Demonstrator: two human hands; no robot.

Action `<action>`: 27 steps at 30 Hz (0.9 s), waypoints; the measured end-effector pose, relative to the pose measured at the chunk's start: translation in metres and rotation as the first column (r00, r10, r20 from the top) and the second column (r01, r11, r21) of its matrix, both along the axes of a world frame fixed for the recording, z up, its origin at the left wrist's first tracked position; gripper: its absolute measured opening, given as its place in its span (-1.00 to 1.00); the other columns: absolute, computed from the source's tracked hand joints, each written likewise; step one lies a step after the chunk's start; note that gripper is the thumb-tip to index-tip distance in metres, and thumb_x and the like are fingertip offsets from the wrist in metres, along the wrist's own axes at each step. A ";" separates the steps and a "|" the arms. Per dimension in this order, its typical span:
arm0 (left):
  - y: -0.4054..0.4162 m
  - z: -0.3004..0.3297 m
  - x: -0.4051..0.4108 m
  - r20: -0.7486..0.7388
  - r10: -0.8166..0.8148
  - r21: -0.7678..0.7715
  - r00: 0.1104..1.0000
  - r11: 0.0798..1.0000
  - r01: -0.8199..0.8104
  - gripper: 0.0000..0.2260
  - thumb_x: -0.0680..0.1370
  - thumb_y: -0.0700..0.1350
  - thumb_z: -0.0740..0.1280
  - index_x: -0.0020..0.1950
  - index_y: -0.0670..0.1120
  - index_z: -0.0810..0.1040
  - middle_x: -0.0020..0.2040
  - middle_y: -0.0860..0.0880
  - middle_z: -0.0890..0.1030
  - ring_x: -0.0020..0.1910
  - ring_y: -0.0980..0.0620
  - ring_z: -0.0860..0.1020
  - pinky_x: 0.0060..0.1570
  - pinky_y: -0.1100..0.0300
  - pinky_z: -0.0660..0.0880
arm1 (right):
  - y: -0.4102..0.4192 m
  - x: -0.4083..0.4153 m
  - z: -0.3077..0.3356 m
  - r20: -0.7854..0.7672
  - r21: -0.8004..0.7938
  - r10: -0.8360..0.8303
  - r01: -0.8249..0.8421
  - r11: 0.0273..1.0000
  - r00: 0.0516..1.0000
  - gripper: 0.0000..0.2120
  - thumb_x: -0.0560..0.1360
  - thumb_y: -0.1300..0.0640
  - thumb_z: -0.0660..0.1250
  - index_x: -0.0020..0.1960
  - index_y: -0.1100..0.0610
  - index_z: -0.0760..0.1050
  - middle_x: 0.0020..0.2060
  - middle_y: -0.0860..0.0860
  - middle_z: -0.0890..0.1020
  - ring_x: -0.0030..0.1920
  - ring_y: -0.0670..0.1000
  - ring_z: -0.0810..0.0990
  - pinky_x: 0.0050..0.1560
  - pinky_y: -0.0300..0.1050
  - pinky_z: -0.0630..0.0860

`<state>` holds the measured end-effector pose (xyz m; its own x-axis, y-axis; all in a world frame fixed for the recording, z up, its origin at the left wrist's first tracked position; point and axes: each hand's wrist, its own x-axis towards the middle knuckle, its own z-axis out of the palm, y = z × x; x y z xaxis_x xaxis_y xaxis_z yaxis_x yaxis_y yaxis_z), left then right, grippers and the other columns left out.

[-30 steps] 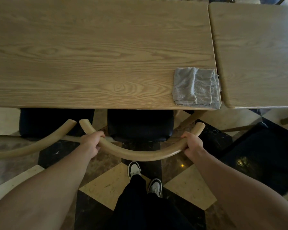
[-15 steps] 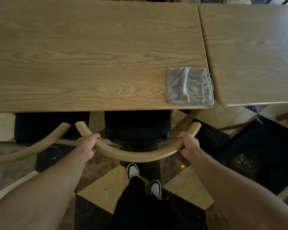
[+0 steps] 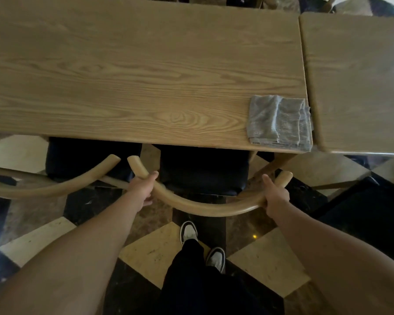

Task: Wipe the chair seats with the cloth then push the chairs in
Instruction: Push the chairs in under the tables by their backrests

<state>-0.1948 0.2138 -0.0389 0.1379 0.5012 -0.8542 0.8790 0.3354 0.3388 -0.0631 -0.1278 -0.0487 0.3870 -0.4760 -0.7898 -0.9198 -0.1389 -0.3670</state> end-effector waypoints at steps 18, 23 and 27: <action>-0.047 0.083 -0.039 -0.016 -0.365 0.208 0.931 0.909 0.361 -0.47 0.64 0.12 0.26 0.53 -0.08 0.28 0.34 -0.13 0.49 0.21 -0.18 0.53 0.15 -0.11 0.58 | -0.001 -0.053 0.072 0.171 -0.335 0.722 -0.650 0.682 0.670 -0.21 0.60 -0.03 0.33 0.64 0.21 0.01 0.63 0.18 0.12 0.58 0.21 0.20 0.52 0.13 0.28; -0.077 0.112 -0.046 0.020 -0.418 0.188 0.908 0.894 0.407 -0.42 0.62 0.14 0.27 0.57 -0.09 0.26 0.45 -0.13 0.42 0.31 -0.18 0.48 0.22 -0.10 0.53 | -0.019 -0.070 0.108 0.178 -0.364 0.824 -0.742 0.563 0.537 -0.35 0.58 -0.04 0.29 0.57 0.20 0.22 0.50 0.20 0.35 0.48 0.20 0.32 0.46 0.17 0.34; -0.101 0.141 -0.041 0.034 -0.542 0.248 0.839 0.818 0.519 -0.36 0.63 0.15 0.24 0.61 -0.12 0.16 0.39 -0.12 0.44 0.26 -0.18 0.50 0.26 -0.09 0.49 | -0.039 -0.085 0.133 0.247 -0.392 0.846 -0.750 0.533 0.473 -0.40 0.57 -0.02 0.25 0.55 0.17 0.23 0.46 0.13 0.39 0.46 0.18 0.32 0.46 0.21 0.29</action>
